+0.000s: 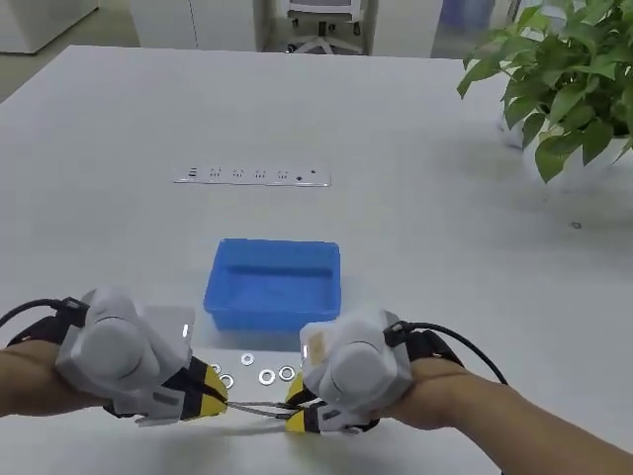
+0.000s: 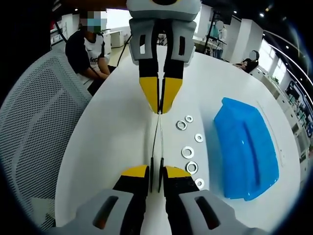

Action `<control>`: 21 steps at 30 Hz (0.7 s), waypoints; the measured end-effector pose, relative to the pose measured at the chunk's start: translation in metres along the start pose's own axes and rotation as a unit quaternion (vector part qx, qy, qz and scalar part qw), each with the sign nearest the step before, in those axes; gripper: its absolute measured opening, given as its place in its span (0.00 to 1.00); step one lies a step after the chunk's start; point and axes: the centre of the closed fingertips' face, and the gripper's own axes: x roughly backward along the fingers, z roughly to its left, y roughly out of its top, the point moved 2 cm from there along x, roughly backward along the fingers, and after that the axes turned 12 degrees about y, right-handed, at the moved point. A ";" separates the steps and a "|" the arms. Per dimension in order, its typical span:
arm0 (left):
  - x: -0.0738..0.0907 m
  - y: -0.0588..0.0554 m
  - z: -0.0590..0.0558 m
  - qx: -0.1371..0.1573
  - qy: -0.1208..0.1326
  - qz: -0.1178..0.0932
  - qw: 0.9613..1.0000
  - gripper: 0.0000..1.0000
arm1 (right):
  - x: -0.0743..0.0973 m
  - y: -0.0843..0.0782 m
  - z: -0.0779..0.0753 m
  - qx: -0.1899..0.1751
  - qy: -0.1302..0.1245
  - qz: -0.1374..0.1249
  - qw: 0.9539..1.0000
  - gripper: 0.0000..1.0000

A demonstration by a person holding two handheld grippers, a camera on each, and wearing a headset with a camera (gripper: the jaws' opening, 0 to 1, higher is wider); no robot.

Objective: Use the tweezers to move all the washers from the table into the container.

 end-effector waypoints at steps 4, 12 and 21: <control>0.005 0.009 0.001 -0.003 0.002 -0.006 1.000 0.06 | 0.000 0.000 0.000 0.001 0.000 0.001 1.000 0.13; 0.014 0.027 0.003 -0.010 0.006 -0.019 1.000 0.06 | 0.002 0.002 0.000 -0.001 -0.004 -0.005 1.000 0.12; 0.020 0.050 0.007 -0.016 0.009 -0.044 0.999 0.06 | 0.009 0.006 0.000 -0.013 -0.016 -0.025 0.999 0.10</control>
